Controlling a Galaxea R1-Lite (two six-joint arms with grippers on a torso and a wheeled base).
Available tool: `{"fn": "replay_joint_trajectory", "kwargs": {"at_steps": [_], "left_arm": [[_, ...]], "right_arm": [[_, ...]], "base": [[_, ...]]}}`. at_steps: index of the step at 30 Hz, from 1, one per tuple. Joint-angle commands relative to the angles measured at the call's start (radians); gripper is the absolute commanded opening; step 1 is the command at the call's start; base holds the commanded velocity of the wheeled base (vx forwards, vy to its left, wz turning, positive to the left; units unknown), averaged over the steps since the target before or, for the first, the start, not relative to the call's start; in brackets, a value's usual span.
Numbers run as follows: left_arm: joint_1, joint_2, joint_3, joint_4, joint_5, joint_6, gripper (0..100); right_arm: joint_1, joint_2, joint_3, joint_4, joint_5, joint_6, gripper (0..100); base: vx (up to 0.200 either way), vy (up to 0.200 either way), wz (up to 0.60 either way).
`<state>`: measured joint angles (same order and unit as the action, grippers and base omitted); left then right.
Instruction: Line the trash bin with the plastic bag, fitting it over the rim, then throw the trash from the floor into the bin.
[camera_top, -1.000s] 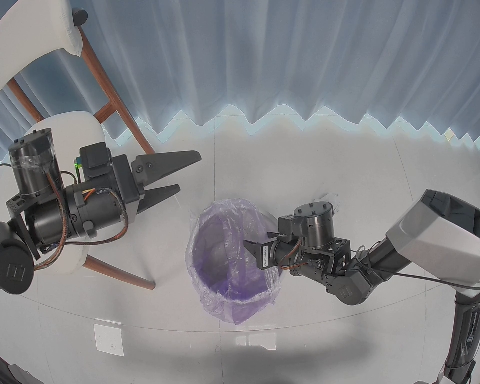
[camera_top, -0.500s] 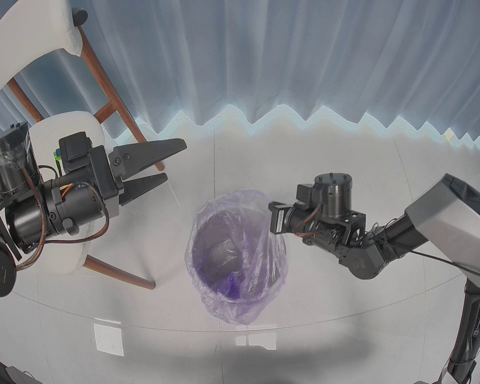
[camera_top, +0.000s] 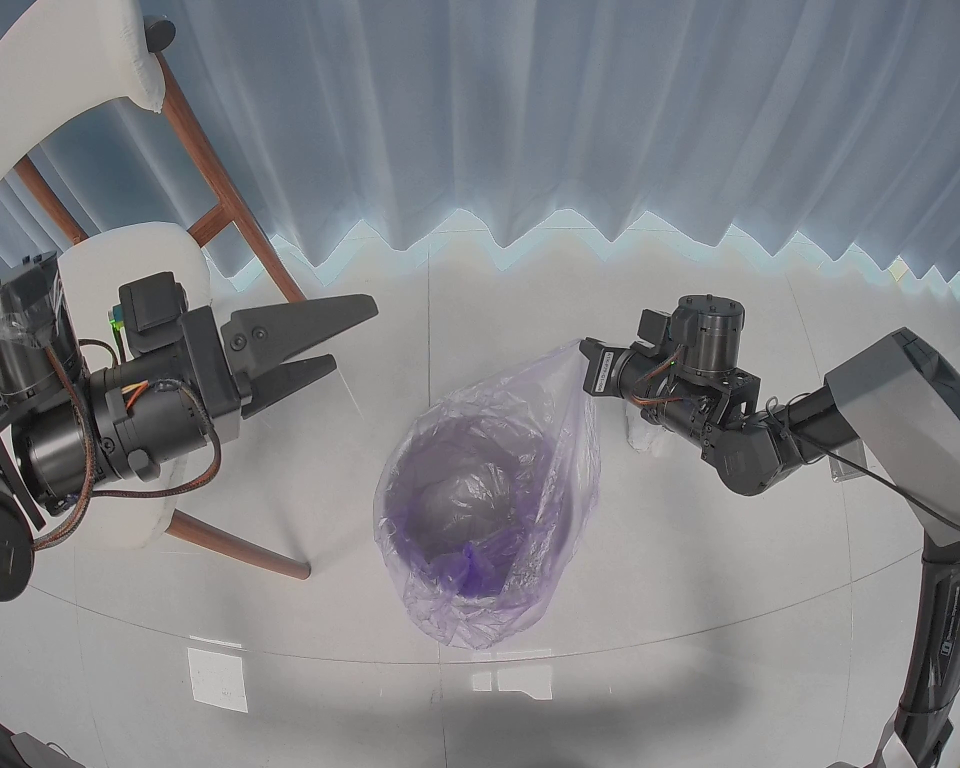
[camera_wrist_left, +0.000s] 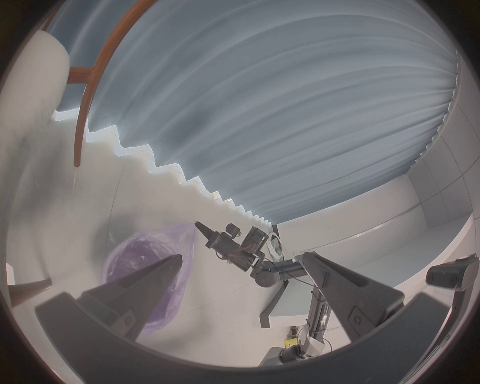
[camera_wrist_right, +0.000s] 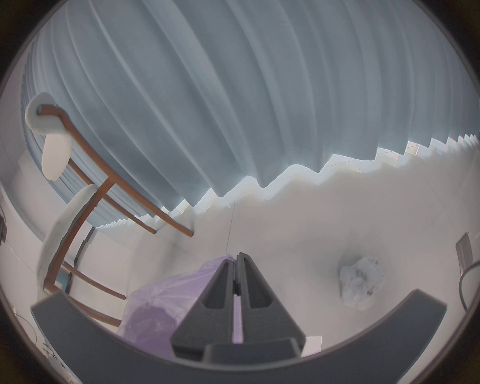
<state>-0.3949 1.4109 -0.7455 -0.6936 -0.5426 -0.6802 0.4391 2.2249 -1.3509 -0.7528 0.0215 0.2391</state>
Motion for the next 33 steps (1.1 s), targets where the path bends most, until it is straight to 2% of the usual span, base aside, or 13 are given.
{"fn": "replay_joint_trajectory", "kwargs": {"at_steps": [1, 6, 16, 21, 28, 33], "left_arm": [[-0.005, 0.005, 0.015, 0.0, 0.0, 0.019, 100], [-0.005, 0.005, 0.015, 0.0, 0.0, 0.019, 100], [-0.01, 0.007, 0.021, 0.0, 0.0, 0.021, 100], [-0.016, 0.007, 0.028, 0.0, -0.002, 0.021, 100], [-0.022, 0.01, 0.029, 0.0, -0.002, 0.022, 100], [-0.025, 0.016, 0.031, 0.0, 0.0, 0.022, 100]], "right_arm": [[-0.04, 0.082, -0.083, 0.006, 0.014, 0.014, 0], [-0.069, 0.162, -0.134, 0.006, 0.054, 0.055, 0], [-0.077, 0.24, -0.146, 0.0, 0.057, 0.117, 0], [-0.083, 0.299, -0.152, -0.007, 0.078, 0.209, 0], [-0.077, 0.361, -0.172, -0.008, 0.086, 0.249, 0], [-0.074, 0.397, -0.251, -0.007, 0.087, 0.305, 0]], "base": [[0.0, 0.0, 0.0], [0.0, 0.0, 0.0], [0.0, 0.0, 0.0], [0.0, 0.0, 0.0], [0.0, 0.0, 0.0], [0.0, 0.0, 0.0]]}}
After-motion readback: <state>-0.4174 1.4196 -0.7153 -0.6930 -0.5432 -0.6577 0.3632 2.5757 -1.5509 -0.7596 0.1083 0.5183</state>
